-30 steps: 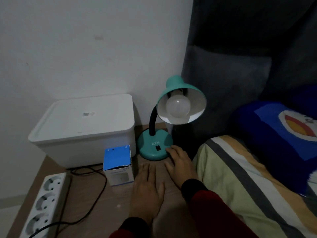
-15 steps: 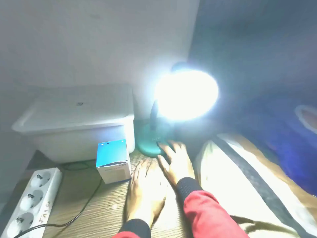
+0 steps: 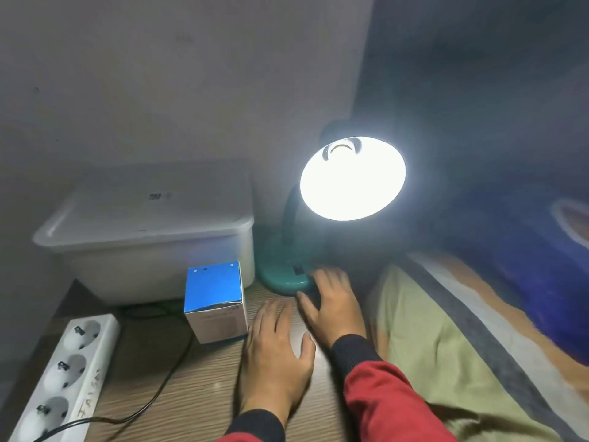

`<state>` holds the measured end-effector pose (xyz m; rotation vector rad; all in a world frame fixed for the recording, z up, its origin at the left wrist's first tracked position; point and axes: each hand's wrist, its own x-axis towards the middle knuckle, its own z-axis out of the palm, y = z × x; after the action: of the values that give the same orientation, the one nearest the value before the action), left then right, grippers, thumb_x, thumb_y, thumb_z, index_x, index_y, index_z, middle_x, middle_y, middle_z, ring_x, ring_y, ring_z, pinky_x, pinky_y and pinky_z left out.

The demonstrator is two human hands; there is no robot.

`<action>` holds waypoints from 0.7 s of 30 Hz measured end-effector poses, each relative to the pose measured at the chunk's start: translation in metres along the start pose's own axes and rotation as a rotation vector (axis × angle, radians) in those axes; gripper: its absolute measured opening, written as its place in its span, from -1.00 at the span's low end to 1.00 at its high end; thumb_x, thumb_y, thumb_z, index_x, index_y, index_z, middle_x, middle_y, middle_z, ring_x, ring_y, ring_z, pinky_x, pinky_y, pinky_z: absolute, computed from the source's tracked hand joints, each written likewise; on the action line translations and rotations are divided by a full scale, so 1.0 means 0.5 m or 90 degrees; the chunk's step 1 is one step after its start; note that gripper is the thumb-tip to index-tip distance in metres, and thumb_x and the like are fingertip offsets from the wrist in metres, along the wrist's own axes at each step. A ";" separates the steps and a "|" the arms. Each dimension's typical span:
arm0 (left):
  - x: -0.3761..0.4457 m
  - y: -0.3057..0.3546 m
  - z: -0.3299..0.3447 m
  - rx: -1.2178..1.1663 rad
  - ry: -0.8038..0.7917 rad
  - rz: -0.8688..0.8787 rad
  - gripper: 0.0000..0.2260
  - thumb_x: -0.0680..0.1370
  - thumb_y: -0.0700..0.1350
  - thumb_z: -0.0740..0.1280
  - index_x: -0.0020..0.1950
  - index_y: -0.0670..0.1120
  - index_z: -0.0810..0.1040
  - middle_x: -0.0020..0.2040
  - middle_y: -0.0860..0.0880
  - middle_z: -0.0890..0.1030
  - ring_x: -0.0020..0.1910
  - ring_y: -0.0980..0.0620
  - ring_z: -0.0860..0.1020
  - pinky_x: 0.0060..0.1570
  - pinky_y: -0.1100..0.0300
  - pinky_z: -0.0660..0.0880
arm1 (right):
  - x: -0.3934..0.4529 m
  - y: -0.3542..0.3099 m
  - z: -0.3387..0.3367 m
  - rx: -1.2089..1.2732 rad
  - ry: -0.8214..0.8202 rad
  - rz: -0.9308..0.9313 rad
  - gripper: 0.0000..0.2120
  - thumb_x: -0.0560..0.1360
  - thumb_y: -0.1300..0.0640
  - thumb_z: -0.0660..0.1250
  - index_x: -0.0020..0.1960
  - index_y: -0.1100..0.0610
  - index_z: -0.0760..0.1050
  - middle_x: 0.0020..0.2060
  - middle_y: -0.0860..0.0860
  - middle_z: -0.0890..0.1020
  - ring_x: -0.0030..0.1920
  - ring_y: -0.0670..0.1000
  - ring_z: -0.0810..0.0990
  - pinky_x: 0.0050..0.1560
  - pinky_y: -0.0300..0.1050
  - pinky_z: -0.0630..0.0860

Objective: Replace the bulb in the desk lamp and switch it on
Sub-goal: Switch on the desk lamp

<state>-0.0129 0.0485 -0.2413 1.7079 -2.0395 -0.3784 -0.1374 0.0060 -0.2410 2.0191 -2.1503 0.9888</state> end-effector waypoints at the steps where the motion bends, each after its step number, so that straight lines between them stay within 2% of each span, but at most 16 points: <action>1: 0.000 0.000 0.000 -0.001 0.000 -0.001 -0.28 0.36 0.23 -0.08 0.48 -0.01 0.23 0.50 0.02 0.26 0.50 0.06 0.16 0.47 0.23 0.01 | 0.000 0.000 0.000 -0.003 0.005 -0.002 -0.68 0.37 -0.07 0.23 -0.02 0.12 0.51 -0.07 0.07 0.61 0.01 0.07 0.44 0.02 -0.13 0.33; 7: -0.001 0.004 -0.004 0.003 -0.009 -0.004 -0.26 0.34 0.23 -0.10 0.48 -0.01 0.23 0.50 0.01 0.26 0.50 0.05 0.16 0.46 0.24 -0.01 | 0.000 0.002 0.000 -0.015 0.019 -0.021 -0.70 0.36 -0.07 0.23 -0.05 0.13 0.51 -0.08 0.06 0.62 -0.01 0.08 0.48 -0.01 -0.15 0.38; 11: 0.000 0.005 -0.002 0.011 -0.010 -0.009 -0.29 0.35 0.22 -0.05 0.45 -0.04 0.31 0.46 -0.03 0.33 0.47 0.01 0.24 0.47 0.17 0.11 | 0.000 -0.002 -0.006 -0.019 0.005 -0.023 -0.68 0.37 -0.08 0.22 -0.04 0.12 0.52 -0.07 0.05 0.63 -0.01 0.11 0.55 -0.06 -0.11 0.54; 13: 0.000 0.005 -0.002 0.019 0.005 -0.005 -0.32 0.37 0.20 0.00 0.41 -0.07 0.37 0.42 -0.06 0.40 0.44 -0.02 0.31 0.45 0.11 0.18 | 0.000 -0.002 -0.006 -0.021 0.008 -0.029 -0.67 0.37 -0.08 0.22 0.01 0.10 0.53 -0.05 0.03 0.63 0.00 0.08 0.52 -0.06 -0.13 0.56; 17: -0.001 0.008 -0.005 0.024 -0.008 -0.007 -0.31 0.36 0.20 -0.03 0.42 -0.06 0.36 0.44 -0.05 0.37 0.46 -0.01 0.28 0.46 0.12 0.17 | 0.002 0.001 -0.004 -0.004 0.009 -0.044 -0.60 0.39 -0.06 0.22 0.19 0.00 0.52 0.04 0.02 0.61 0.07 0.00 0.38 0.01 -0.13 0.56; 21: -0.003 0.011 -0.007 0.032 -0.010 -0.009 -0.33 0.37 0.20 0.00 0.40 -0.06 0.38 0.41 -0.07 0.41 0.44 -0.02 0.32 0.44 0.11 0.19 | 0.004 -0.001 -0.008 -0.017 -0.005 -0.049 -0.59 0.39 -0.06 0.20 0.20 -0.04 0.52 0.04 0.04 0.61 0.05 0.01 0.34 -0.01 -0.12 0.57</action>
<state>-0.0155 0.0514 -0.2357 1.7554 -2.0649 -0.3493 -0.1388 0.0061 -0.2367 2.0796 -2.0600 0.9388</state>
